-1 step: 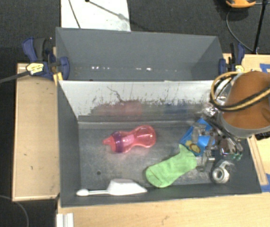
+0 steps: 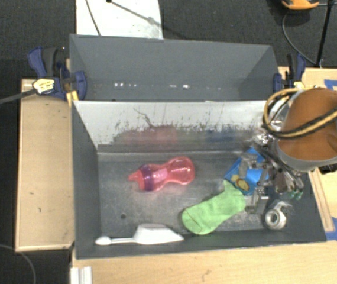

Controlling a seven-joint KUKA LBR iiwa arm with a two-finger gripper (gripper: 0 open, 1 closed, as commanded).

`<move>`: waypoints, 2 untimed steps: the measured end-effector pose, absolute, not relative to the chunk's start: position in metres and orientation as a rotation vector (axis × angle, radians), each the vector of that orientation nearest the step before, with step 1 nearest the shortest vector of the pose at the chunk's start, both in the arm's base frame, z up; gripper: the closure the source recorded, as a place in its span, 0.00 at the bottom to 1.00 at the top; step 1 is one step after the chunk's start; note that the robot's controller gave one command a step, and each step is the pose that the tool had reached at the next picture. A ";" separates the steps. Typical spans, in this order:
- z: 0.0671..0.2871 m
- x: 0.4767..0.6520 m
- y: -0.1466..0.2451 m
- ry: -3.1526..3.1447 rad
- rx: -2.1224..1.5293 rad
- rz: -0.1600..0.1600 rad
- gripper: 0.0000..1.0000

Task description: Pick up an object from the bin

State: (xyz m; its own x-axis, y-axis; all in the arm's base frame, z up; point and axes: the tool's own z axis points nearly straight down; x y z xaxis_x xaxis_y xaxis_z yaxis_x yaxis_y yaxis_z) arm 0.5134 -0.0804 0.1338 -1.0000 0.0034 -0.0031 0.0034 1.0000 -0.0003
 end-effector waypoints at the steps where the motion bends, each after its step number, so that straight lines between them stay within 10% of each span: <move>1: 0.102 0.517 -0.043 3.101 -0.371 -0.002 0.00; 2: 0.103 0.510 -0.023 3.096 -0.548 0.004 0.00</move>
Offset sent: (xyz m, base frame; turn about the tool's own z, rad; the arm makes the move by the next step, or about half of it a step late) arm -0.0019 0.0599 0.0081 -0.3060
